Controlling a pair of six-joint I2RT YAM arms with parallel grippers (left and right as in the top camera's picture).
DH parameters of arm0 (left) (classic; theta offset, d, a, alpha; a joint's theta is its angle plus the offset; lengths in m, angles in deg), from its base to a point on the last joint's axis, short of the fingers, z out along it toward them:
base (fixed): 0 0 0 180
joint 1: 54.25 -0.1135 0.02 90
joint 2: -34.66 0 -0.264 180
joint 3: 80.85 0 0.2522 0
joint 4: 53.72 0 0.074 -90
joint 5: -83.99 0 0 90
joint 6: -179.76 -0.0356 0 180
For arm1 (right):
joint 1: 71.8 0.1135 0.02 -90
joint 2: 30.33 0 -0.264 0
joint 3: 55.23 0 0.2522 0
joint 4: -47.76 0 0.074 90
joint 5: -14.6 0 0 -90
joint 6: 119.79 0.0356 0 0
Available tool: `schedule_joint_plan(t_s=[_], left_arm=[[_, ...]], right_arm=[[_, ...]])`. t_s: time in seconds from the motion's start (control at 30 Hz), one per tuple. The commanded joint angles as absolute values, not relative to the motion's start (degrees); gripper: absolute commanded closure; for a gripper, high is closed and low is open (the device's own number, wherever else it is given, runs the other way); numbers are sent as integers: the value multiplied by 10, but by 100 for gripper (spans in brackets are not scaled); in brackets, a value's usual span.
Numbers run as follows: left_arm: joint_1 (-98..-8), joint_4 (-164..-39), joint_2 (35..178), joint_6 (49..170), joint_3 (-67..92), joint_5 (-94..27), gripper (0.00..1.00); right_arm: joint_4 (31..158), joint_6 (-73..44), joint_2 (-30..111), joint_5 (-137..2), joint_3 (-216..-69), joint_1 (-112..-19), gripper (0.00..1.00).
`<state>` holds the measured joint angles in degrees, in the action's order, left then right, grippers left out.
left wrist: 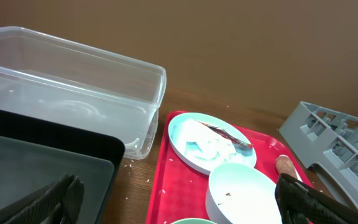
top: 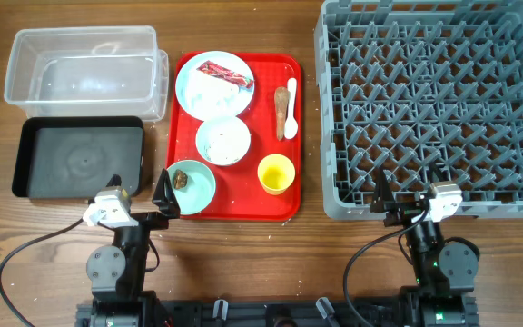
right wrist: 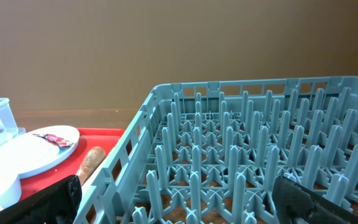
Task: Sort waste into correct bins and load items into the dishwasher rack
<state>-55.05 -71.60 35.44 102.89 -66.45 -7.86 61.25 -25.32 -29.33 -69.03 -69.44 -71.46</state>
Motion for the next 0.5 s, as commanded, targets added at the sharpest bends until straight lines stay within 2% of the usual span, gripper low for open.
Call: schedule_joint_plan(t_s=[0.0,0.47], left_arm=[[-547,-718,352,1022,-668,-86,0],[-547,-718,352,1022,-668,-86,0]], right_arm=[[611,-249,-290,-694,-693,-712,0],[611,-252,-290,-694,-693,-712,0]])
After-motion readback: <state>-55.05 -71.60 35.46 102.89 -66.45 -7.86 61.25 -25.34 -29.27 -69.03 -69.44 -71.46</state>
